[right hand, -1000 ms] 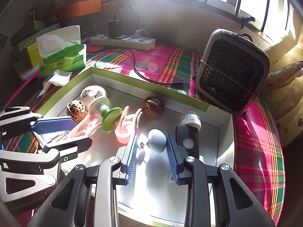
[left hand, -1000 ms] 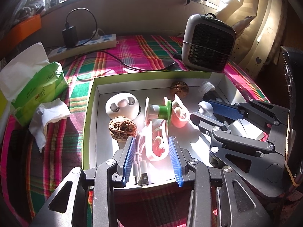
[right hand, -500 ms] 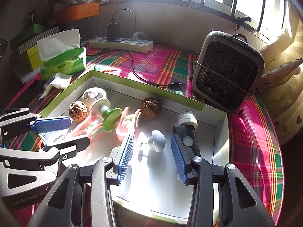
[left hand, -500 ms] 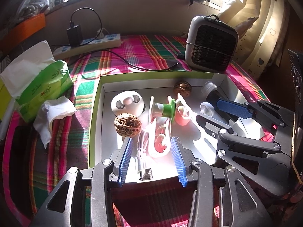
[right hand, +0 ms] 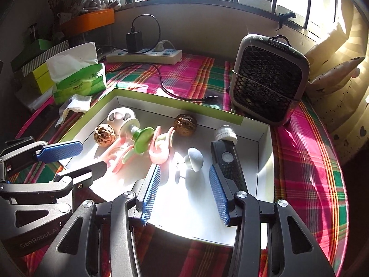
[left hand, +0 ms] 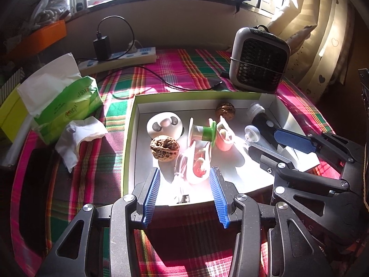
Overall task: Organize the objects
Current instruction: 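Withdraw both open tools up and out of the box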
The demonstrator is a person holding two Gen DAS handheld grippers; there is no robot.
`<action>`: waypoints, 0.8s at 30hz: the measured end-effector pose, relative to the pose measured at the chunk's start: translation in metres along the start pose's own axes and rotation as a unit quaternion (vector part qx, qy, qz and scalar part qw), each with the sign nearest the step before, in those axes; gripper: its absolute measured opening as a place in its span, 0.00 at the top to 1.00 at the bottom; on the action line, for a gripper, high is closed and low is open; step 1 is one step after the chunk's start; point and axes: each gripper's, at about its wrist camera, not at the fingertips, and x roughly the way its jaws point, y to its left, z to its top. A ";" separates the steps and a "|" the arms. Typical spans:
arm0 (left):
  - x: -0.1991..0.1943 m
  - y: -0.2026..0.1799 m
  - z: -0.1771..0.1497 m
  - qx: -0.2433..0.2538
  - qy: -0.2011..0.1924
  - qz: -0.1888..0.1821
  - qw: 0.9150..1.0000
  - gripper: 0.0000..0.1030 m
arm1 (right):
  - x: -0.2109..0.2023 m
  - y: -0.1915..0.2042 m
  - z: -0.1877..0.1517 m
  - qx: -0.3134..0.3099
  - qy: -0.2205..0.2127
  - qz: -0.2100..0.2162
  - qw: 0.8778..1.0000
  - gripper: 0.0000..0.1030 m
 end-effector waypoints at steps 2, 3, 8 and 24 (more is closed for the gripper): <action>-0.003 -0.001 -0.001 0.002 -0.004 0.003 1.000 0.59 | -0.004 0.000 -0.001 0.007 -0.001 0.002 1.000 0.56; -0.005 -0.002 -0.002 0.002 -0.004 0.002 1.000 0.59 | -0.006 0.000 -0.002 0.010 -0.002 0.004 1.000 0.56; -0.015 -0.003 -0.008 0.000 -0.012 0.007 1.000 0.59 | -0.015 0.000 -0.007 0.025 -0.004 0.005 1.000 0.56; -0.040 -0.001 -0.033 -0.009 -0.025 0.014 1.000 0.59 | -0.050 0.004 -0.027 0.047 -0.030 0.011 0.998 0.56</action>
